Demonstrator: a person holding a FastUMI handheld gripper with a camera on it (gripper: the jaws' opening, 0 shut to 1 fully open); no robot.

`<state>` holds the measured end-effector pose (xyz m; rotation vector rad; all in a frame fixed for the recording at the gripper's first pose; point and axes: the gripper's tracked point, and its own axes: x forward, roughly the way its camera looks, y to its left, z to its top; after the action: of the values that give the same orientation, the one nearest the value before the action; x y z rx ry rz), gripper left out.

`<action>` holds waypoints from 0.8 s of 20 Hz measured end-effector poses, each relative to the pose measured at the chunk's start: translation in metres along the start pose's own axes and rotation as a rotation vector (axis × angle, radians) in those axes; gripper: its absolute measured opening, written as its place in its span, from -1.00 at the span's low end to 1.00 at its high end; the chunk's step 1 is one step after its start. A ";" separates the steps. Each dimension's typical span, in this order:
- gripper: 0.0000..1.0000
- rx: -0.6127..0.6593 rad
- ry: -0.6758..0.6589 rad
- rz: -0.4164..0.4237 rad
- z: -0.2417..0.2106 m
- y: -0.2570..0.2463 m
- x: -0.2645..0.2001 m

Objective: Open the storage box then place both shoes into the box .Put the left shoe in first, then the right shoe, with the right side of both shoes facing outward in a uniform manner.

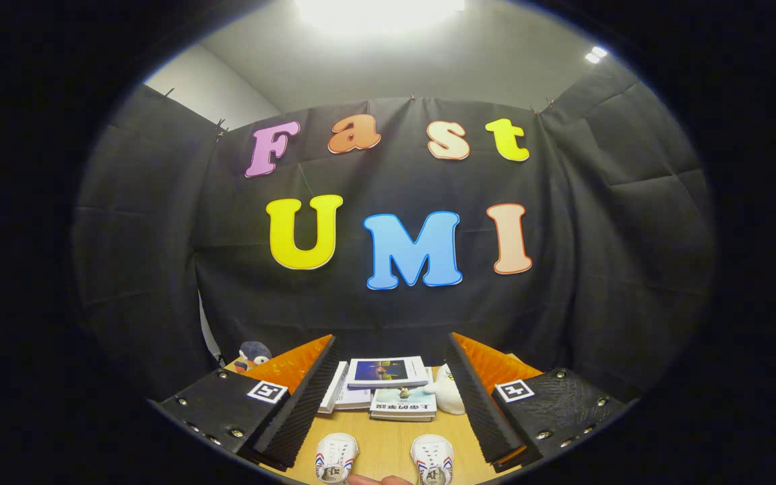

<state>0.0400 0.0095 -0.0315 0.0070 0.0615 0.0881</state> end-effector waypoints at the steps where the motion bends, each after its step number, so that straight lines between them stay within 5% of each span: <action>1: 0.93 0.008 0.018 0.019 -0.005 0.004 0.004; 16: 0.95 0.097 0.433 0.424 -0.141 0.116 0.034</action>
<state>0.0545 0.1282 -0.1732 0.0980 0.4977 0.5100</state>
